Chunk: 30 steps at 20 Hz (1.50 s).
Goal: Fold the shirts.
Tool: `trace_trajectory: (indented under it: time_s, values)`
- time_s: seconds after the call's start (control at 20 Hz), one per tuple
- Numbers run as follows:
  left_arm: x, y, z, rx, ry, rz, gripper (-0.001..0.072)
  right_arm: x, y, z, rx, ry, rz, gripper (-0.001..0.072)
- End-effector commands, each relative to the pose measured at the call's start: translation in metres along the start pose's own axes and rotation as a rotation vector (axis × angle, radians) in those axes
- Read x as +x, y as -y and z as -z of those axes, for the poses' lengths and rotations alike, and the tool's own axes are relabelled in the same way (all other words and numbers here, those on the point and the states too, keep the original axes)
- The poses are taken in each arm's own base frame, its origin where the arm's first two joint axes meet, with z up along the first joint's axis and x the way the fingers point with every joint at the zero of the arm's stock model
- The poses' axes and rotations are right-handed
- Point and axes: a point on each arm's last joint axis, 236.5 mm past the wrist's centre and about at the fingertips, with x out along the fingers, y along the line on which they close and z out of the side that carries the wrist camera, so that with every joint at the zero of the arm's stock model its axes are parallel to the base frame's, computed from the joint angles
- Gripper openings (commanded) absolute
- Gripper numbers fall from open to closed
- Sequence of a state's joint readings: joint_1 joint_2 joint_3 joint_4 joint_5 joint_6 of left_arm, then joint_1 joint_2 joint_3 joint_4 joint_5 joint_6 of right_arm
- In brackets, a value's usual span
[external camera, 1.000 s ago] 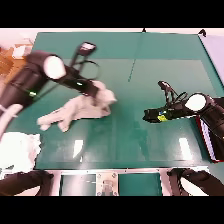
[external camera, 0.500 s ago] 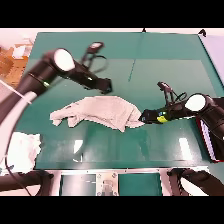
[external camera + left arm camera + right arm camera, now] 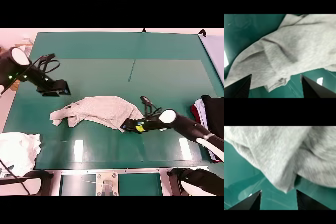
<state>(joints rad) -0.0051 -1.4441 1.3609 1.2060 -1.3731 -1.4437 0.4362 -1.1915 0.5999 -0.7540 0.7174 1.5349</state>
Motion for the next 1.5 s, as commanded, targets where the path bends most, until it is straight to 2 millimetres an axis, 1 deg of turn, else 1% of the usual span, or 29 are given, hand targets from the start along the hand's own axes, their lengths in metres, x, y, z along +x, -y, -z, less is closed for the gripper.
trace_trajectory:
  time_s: [0.0,0.05,0.1,0.15,0.2,0.25,0.35,0.4,0.5,0.6,0.65,0.7,0.8,0.85,0.9,0.95,1.0,1.05,1.15,1.2,1.25,1.3,1.4,1.45]
  values:
    - [0.010,-0.035,0.015,-0.047,-0.033,-0.019,0.0718,0.037,-0.003,-0.013,0.022,0.007,0.007,0.0481]
    - [0.012,-0.038,0.017,-0.041,-0.037,-0.025,0.0718,0.040,-0.002,-0.018,0.028,0.007,0.012,0.0478]
    - [0.012,-0.040,0.016,-0.028,-0.035,-0.031,0.0718,0.040,0.000,-0.024,0.029,0.014,0.015,0.0335]
    - [0.013,-0.040,0.014,-0.028,-0.027,-0.031,0.0718,0.038,0.001,-0.028,0.021,0.020,0.014,0.0104]
    - [0.014,-0.041,0.011,-0.029,-0.016,-0.031,0.0718,0.035,0.002,-0.030,0.026,0.012,0.010,0.0015]
    - [0.016,-0.039,0.008,-0.033,-0.004,-0.022,0.0718,0.030,0.005,-0.030,0.035,-0.011,0.009,0.0014]
    - [0.016,-0.035,0.000,-0.040,0.025,-0.003,0.0718,0.017,0.005,-0.021,0.029,-0.094,-0.011,0.0013]
    - [0.016,-0.035,-0.002,-0.040,0.035,-0.003,0.0718,0.007,0.002,-0.017,0.027,-0.135,-0.027,0.0013]
    - [0.016,-0.035,-0.003,-0.028,0.040,-0.005,0.0718,-0.025,-0.005,-0.017,0.002,-0.163,-0.055,0.0012]
    - [0.017,-0.035,0.000,-0.015,0.027,-0.003,0.0717,-0.065,-0.016,-0.033,-0.045,-0.105,-0.086,0.0012]
    - [0.019,-0.035,0.005,-0.018,0.009,0.001,0.0717,-0.086,-0.017,-0.041,-0.046,-0.066,-0.098,0.0012]
    - [0.025,-0.036,0.015,-0.025,-0.021,0.003,0.0717,-0.103,-0.012,-0.052,-0.037,-0.018,-0.096,0.0013]
    - [0.045,-0.040,0.041,-0.049,-0.093,0.013,0.0718,-0.132,0.014,-0.078,0.034,0.089,-0.077,0.0012]
    - [0.056,-0.041,0.054,-0.049,-0.123,0.025,0.0717,-0.141,0.028,-0.087,0.077,0.122,-0.072,0.0013]
    - [0.067,-0.041,0.065,-0.058,-0.141,0.039,0.0717,-0.147,0.040,-0.093,0.110,0.146,-0.066,0.0012]
    - [0.075,-0.039,0.071,-0.071,-0.146,0.057,0.0717,-0.151,0.048,-0.095,0.130,0.154,-0.064,0.0013]
    - [0.082,-0.033,0.073,-0.095,-0.134,0.092,0.0713,-0.153,0.052,-0.095,0.143,0.152,-0.064,0.0013]
    - [0.086,-0.020,0.068,-0.106,-0.102,0.153,0.0699,-0.152,0.053,-0.095,0.140,0.150,-0.063,0.0013]
    - [0.086,0.010,0.056,-0.112,-0.041,0.293,0.0699,-0.148,0.053,-0.093,0.132,0.138,-0.063,0.0013]
    - [0.086,0.024,0.056,-0.109,-0.028,0.356,0.0699,-0.146,0.053,-0.092,0.133,0.129,-0.063,0.0013]
    - [0.090,0.031,0.061,-0.096,-0.039,0.380,0.0699,-0.144,0.054,-0.091,0.133,0.125,-0.062,0.0013]
    - [0.096,0.035,0.073,-0.087,-0.073,0.379,0.0699,-0.142,0.055,-0.091,0.132,0.121,-0.061,0.0013]
    - [0.106,0.047,0.103,-0.066,-0.159,0.401,0.0697,-0.142,0.056,-0.091,0.132,0.120,-0.060,0.0013]
    - [0.107,0.053,0.113,-0.047,-0.191,0.413,0.0531,-0.142,0.056,-0.091,0.132,0.120,-0.061,0.0013]
